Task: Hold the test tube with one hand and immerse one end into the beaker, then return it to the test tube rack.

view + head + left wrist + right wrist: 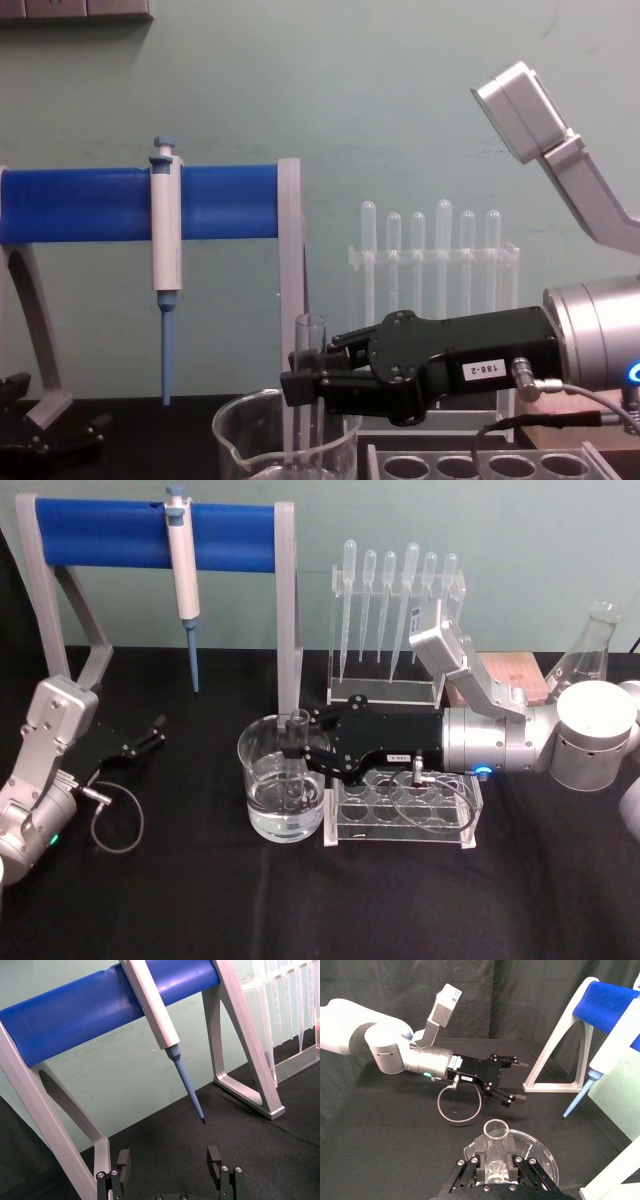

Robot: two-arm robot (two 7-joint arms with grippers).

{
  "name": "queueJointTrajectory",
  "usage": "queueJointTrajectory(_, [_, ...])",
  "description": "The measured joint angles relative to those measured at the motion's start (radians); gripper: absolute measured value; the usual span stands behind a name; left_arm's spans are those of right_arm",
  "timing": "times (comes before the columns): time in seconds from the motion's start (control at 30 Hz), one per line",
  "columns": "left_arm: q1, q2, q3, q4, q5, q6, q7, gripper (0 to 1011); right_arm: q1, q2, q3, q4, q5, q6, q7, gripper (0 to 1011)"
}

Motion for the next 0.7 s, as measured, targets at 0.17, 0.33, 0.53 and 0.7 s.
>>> queueJointTrajectory(0.17, [0.000,0.000,0.000,0.000,0.000,0.000,0.000,1000,0.000,0.000,0.000,0.000,0.000,0.000,0.000,241])
queueJointTrajectory(0.33, [0.000,0.000,0.000,0.000,0.000,0.000,0.000,1000,0.000,0.000,0.000,0.000,0.000,0.000,0.000,241])
queueJointTrajectory(0.53, [0.000,0.000,0.000,0.000,0.000,0.000,0.000,1000,0.000,0.000,0.000,0.000,0.000,0.000,0.000,241])
queueJointTrajectory(0.7, [0.000,0.000,0.000,0.000,0.000,0.000,0.000,1000,0.000,0.000,0.000,0.000,0.000,0.000,0.000,241])
